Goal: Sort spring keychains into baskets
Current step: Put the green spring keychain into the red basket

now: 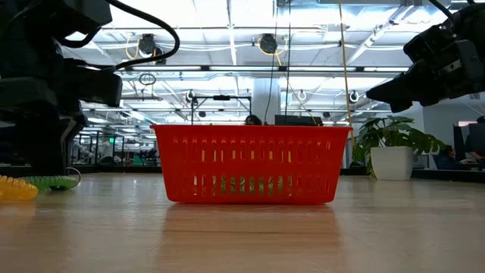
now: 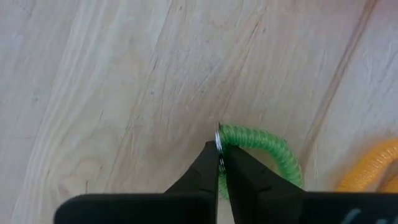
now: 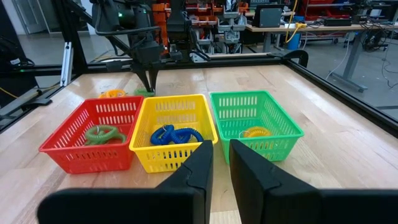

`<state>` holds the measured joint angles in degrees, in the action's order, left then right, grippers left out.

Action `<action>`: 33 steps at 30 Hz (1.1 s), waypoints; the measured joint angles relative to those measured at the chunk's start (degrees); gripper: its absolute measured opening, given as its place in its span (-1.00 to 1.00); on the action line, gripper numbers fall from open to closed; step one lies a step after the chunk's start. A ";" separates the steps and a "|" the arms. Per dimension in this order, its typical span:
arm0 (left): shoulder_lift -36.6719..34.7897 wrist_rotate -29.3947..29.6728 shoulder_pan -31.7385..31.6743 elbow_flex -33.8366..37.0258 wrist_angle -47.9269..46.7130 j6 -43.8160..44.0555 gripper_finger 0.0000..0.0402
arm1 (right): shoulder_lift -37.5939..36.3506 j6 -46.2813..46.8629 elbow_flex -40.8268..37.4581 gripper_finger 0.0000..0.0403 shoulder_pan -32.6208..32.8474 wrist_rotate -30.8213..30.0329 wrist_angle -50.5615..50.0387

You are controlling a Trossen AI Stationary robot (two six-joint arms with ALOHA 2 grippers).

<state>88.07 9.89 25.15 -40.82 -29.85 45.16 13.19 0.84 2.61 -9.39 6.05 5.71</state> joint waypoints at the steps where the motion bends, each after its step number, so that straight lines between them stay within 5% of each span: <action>1: 0.00 0.04 0.02 0.00 0.02 -0.08 -0.91 | 0.00 0.00 0.00 -0.81 0.00 0.02 0.00; 22: 0.09 -1.29 0.00 -9.26 4.91 -14.19 -0.86 | 0.02 0.02 0.00 -0.81 0.00 0.00 -0.02; 33: 0.06 -2.58 -0.34 -11.54 21.51 -26.93 -0.89 | 0.02 0.00 0.00 -0.81 0.00 0.02 0.00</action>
<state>88.13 7.31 24.81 -52.36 -8.34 18.24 13.21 0.85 2.61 -9.39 6.06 5.71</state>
